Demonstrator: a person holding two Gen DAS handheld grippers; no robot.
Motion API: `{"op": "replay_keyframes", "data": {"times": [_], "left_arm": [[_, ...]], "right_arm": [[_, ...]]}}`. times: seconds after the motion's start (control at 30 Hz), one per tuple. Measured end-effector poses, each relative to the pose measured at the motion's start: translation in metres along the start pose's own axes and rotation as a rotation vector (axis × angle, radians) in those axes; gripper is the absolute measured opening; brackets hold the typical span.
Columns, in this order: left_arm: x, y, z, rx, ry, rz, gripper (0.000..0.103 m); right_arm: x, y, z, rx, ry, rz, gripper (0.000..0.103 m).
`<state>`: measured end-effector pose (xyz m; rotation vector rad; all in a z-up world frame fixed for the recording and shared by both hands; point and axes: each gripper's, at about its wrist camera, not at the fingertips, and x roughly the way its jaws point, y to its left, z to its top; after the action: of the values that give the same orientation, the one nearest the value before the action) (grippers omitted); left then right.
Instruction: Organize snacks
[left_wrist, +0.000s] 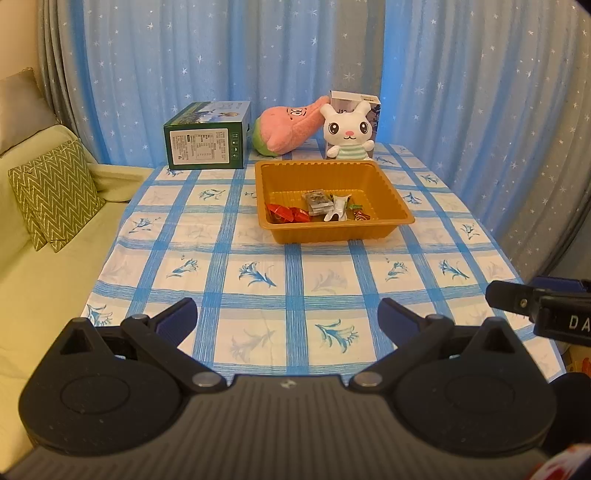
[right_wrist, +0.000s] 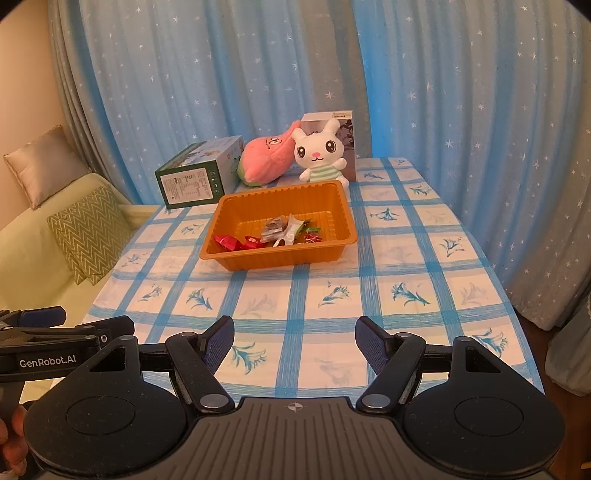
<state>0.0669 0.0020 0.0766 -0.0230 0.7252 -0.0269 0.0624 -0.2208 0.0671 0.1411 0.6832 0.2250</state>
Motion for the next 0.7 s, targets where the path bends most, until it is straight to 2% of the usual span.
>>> {"op": "replay_keyframes", "data": {"times": [0.7], "left_arm": [[-0.0008, 0.0003, 0.0001, 0.001, -0.002, 0.001, 0.103]], "right_arm": [[0.0001, 0.0016, 0.0012, -0.005, 0.001, -0.001, 0.072]]}}
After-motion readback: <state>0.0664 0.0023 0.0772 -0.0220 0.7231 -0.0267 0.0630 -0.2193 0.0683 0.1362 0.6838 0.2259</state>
